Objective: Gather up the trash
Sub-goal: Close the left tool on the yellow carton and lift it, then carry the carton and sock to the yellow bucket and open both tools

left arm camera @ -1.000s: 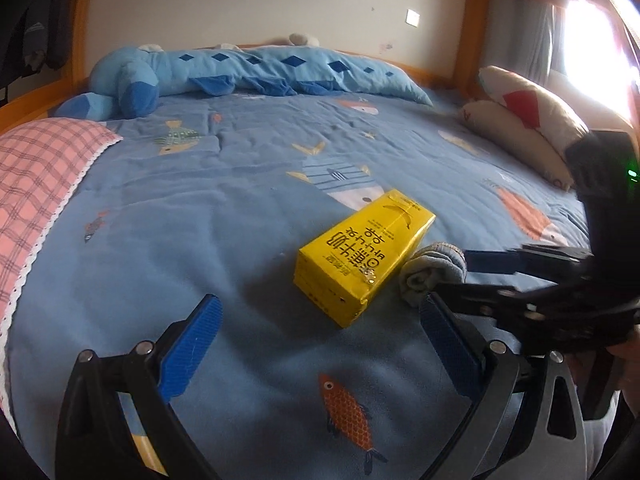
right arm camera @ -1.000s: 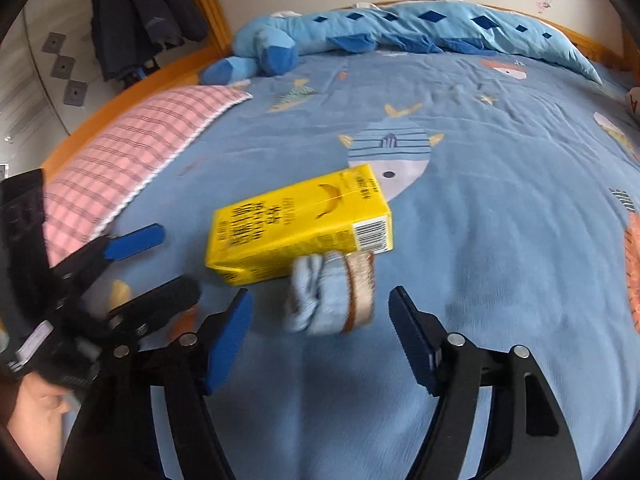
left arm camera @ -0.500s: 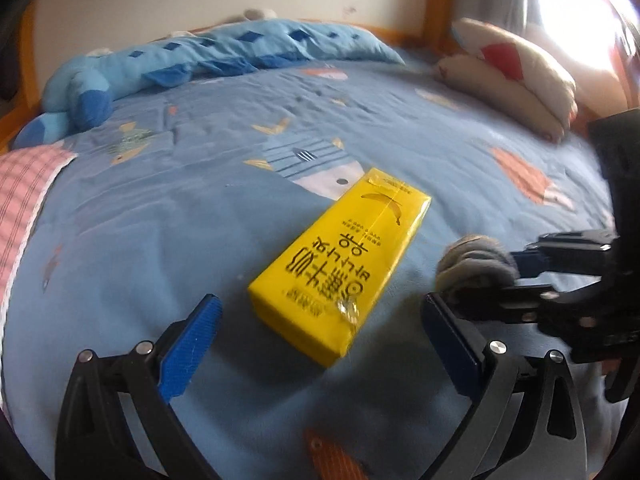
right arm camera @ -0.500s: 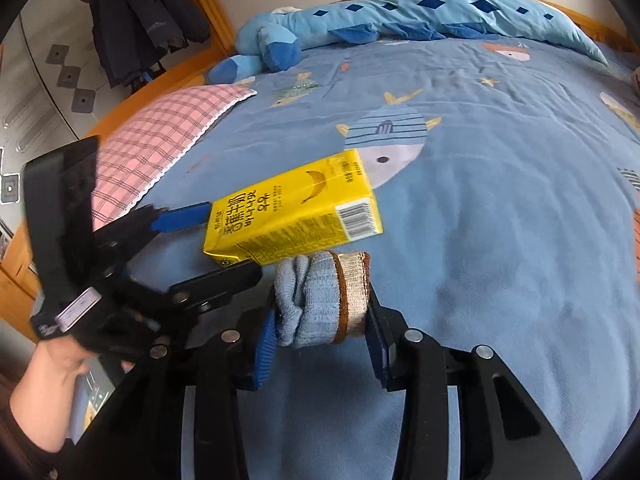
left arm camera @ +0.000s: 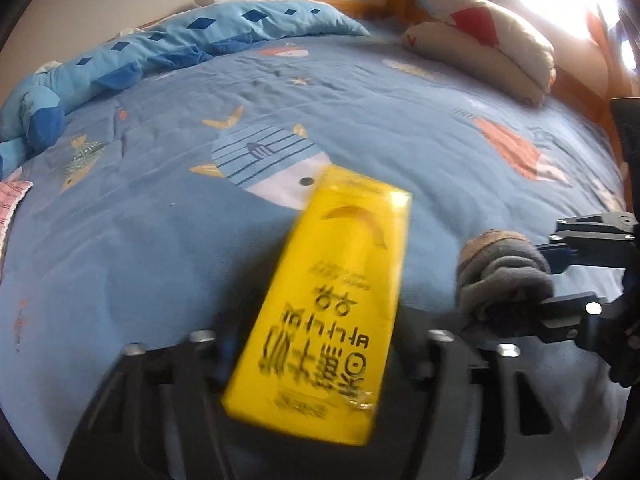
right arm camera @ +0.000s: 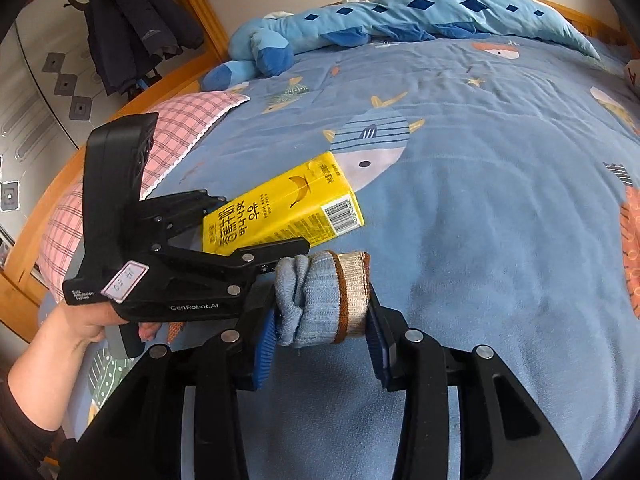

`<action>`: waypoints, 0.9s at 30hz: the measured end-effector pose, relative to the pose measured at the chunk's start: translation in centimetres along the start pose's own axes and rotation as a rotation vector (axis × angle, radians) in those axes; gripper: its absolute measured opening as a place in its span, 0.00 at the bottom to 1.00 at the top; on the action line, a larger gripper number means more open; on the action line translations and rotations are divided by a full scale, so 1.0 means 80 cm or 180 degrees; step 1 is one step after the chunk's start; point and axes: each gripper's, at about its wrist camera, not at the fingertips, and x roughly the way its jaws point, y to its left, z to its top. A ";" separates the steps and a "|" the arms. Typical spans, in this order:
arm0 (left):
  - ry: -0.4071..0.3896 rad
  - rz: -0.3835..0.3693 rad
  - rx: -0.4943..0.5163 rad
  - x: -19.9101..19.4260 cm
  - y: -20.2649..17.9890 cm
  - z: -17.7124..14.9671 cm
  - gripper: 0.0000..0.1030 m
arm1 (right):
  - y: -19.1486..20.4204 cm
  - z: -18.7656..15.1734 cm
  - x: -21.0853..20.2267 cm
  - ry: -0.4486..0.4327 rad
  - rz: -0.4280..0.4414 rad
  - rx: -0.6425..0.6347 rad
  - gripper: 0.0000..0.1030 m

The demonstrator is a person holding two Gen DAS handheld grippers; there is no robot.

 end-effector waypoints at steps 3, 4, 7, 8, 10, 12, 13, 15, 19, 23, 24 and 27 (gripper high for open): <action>-0.0062 0.0026 0.0049 -0.007 -0.010 -0.005 0.49 | 0.000 -0.001 -0.002 -0.0003 -0.0021 -0.0009 0.38; -0.0086 0.0044 0.0107 -0.012 -0.016 -0.007 0.49 | -0.002 -0.002 -0.003 -0.0004 -0.0021 -0.0004 0.38; -0.0148 0.0047 0.0184 -0.027 -0.033 -0.012 0.49 | -0.004 -0.006 -0.010 -0.0008 -0.0016 0.0017 0.38; -0.0162 0.0036 0.0188 -0.032 -0.038 -0.013 0.49 | -0.005 -0.010 -0.017 -0.0030 -0.0027 0.0016 0.38; -0.0195 0.0005 0.0195 -0.043 -0.050 -0.016 0.49 | -0.006 -0.017 -0.030 -0.0044 -0.0031 0.0026 0.38; -0.0230 -0.0038 0.0166 -0.057 -0.063 -0.021 0.49 | -0.008 -0.026 -0.046 -0.0065 -0.0025 0.0037 0.38; -0.0238 -0.0060 0.0168 -0.062 -0.070 -0.024 0.49 | -0.008 -0.033 -0.060 -0.0098 -0.0031 0.0034 0.38; -0.0275 -0.0071 0.0197 -0.076 -0.086 -0.031 0.49 | -0.006 -0.044 -0.084 -0.0171 -0.0045 0.0026 0.38; -0.0332 -0.0126 0.0181 -0.111 -0.130 -0.051 0.50 | -0.003 -0.075 -0.137 -0.0250 -0.0054 0.0005 0.38; -0.0406 -0.0098 0.0056 -0.141 -0.168 -0.066 0.50 | 0.002 -0.111 -0.192 -0.0300 -0.0086 -0.0033 0.38; -0.0430 -0.0054 0.0043 -0.148 -0.179 -0.069 0.50 | 0.001 -0.119 -0.203 -0.0317 -0.0102 -0.0026 0.38; -0.0523 -0.0065 -0.0017 -0.171 -0.216 -0.080 0.50 | -0.001 -0.142 -0.237 -0.0389 -0.0145 0.0049 0.38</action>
